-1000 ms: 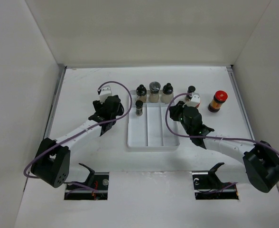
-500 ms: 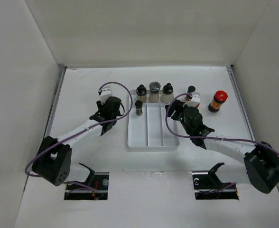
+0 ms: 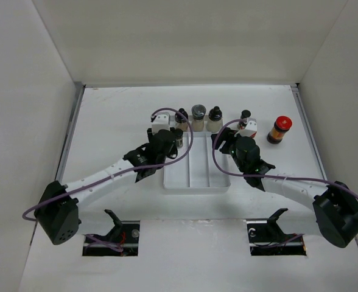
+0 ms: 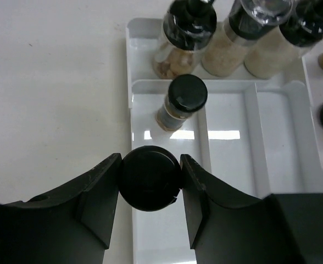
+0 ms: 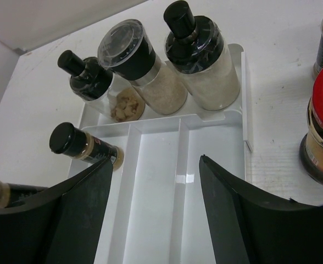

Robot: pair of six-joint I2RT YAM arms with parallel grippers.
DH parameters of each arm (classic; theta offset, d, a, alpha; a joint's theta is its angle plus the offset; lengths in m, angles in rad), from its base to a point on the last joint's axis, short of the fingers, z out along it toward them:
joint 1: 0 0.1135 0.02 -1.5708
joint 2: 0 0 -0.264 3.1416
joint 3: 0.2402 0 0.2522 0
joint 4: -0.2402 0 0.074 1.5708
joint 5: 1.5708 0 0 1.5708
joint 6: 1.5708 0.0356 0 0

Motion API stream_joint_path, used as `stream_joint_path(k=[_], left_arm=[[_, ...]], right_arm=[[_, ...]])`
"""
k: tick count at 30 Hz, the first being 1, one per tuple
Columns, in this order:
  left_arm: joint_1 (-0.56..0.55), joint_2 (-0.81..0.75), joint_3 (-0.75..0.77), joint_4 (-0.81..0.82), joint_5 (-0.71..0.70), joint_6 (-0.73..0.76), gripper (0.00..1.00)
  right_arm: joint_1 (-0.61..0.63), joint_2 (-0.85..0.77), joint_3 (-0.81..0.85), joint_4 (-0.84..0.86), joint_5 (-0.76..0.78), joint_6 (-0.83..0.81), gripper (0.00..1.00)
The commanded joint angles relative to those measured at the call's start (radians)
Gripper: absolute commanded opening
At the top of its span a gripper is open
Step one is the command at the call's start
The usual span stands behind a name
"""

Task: Organize the condiment bottles

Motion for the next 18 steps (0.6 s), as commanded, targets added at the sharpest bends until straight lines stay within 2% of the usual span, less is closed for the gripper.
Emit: stream_joint_path(k=[1, 9, 18], left_arm=[[-0.02, 0.053, 0.012, 0.055, 0.015, -0.011, 0.28], [-0.028, 0.147, 0.009, 0.178, 0.056, -0.013, 0.29], [-0.022, 0.202, -0.029, 0.219, 0.056, -0.036, 0.36]], right_arm=[[0.004, -0.014, -0.012, 0.055, 0.009, 0.011, 0.71], [0.001, -0.019, -0.015, 0.055, 0.009, 0.009, 0.71], [-0.005, -0.019, -0.016, 0.055, 0.009, 0.011, 0.74]])
